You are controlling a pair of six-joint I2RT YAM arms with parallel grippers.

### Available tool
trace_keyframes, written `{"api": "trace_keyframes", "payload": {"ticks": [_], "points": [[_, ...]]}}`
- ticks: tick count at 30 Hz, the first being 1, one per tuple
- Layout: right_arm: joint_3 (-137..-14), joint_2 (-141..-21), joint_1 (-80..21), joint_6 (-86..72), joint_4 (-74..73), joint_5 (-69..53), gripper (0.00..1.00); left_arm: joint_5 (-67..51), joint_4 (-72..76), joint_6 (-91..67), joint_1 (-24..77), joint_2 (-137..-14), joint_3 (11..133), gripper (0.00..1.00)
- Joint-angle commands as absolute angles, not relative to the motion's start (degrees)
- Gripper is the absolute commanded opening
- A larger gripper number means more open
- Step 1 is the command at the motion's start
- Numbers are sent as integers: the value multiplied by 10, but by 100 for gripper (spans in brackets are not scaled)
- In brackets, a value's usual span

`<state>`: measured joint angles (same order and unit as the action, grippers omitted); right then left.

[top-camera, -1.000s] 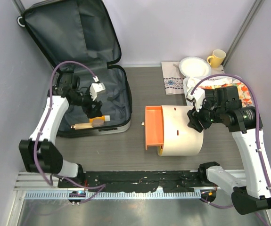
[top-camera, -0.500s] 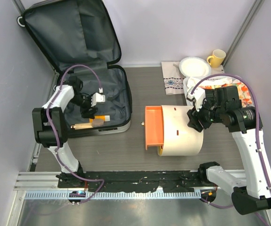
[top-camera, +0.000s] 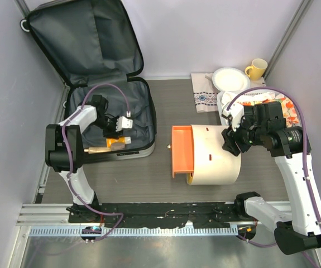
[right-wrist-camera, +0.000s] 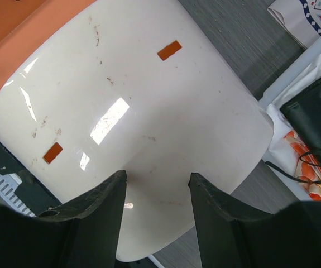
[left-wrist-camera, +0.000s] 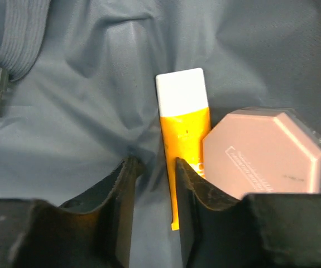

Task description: Open, take out, and arrange the luggage

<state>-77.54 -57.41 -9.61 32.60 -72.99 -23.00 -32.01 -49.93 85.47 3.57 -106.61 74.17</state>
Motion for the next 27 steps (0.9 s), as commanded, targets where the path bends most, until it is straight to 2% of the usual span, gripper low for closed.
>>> {"api": "trace_keyframes", "payload": {"ticks": [1, 3, 8, 10, 11, 12, 15, 19, 24, 27], "points": [[-750, -590, -97, 316, -860, -178, 55, -293, -470, 818, 36, -1061, 716, 27], [-748, -586, -97, 314, -860, -178, 55, -294, -459, 796, 35, -1036, 717, 21], [-743, -580, -98, 311, -859, -178, 55, -310, -432, 691, 6, -1019, 774, 16], [-742, -579, -97, 310, -858, -177, 55, -336, -491, 702, 3, -1018, 809, 26], [-741, -577, -96, 310, -860, -177, 55, -342, -525, 750, -13, -1016, 819, 34], [-741, -577, -97, 310, -859, -177, 55, -344, -586, 771, -14, -1013, 824, 47], [-741, -576, -97, 309, -858, -176, 55, -366, -641, 819, -14, -977, 805, 59], [-737, -574, -97, 308, -856, -178, 55, -366, -646, 863, -5, -938, 736, 60], [-737, -577, -97, 309, -858, -178, 55, -326, -590, 841, 29, -965, 694, 63], [-744, -582, -97, 312, -860, -174, 55, -310, -560, 840, 38, -996, 681, 59]]}}
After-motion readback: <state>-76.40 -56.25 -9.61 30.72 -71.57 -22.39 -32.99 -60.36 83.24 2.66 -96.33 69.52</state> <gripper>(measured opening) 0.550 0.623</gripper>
